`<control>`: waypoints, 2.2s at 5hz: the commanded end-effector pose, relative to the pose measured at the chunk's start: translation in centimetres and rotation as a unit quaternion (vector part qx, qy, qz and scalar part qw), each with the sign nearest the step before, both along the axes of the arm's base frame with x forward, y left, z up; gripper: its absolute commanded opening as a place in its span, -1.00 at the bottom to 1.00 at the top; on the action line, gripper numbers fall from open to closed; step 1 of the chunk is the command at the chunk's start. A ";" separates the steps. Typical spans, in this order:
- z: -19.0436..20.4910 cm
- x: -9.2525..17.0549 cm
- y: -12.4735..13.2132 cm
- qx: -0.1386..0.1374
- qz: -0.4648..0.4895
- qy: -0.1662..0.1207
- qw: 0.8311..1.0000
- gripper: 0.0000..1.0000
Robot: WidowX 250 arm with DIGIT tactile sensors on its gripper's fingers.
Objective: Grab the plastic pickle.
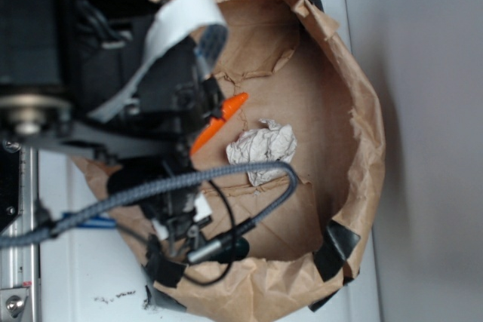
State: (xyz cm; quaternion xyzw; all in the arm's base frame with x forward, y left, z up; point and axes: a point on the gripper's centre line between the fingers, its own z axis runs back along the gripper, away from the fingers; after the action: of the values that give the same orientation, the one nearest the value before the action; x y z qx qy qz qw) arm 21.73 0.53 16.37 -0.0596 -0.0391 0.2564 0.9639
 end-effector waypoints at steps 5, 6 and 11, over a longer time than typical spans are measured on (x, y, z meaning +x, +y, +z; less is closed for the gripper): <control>-5.0 4.0 1.9 -0.028 0.092 -0.047 0.994 1.00; -7.0 5.7 1.5 0.008 0.094 -0.030 0.995 1.00; -9.7 4.1 -7.1 -0.071 0.018 -0.019 0.997 1.00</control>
State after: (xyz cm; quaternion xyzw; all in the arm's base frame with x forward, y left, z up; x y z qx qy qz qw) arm 25.48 -6.22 5.69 -0.1223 -0.0239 0.2946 0.9475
